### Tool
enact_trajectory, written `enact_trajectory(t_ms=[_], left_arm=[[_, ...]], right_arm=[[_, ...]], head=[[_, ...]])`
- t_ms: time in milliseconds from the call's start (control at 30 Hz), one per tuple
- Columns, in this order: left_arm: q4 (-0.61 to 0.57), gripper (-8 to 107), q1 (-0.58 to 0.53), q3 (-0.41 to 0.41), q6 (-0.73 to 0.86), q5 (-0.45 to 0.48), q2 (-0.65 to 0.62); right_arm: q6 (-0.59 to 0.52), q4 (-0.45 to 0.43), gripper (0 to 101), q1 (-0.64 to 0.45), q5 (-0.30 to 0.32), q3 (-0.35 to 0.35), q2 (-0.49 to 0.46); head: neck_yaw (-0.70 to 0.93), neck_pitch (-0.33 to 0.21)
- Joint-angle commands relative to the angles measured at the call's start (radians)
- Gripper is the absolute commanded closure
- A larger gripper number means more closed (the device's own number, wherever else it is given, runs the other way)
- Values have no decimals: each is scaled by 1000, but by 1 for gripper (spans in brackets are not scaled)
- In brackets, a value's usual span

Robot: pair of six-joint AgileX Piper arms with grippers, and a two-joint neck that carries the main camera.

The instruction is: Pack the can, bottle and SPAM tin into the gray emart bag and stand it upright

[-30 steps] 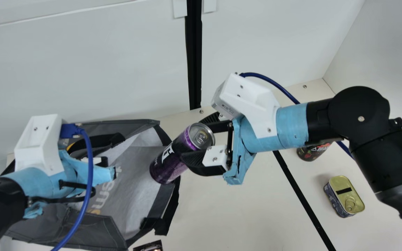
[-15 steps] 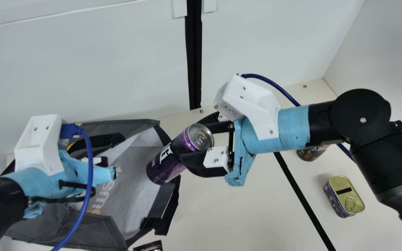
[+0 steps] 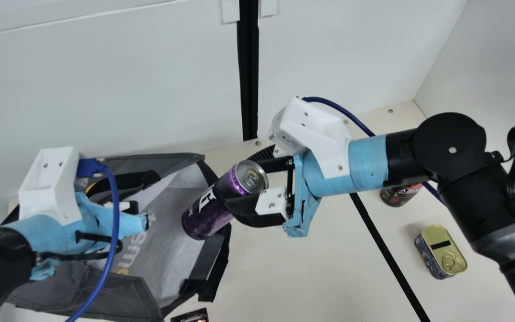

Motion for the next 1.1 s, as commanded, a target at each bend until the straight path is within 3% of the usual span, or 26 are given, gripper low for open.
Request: enact_trajectory(t_ms=[0,833,1067], left_arm=[[0,107,0,0,0,0,0],[0,107,0,0,0,0,0],[0,107,0,0,0,0,0]], right_arm=[[-1,1,101,1,1,-3,4],[-2,2,101,39,0,-36,87],[1,2,101,72,-27,-36,113]], head=[[-1,-23],[-1,-23],[-1,-23]])
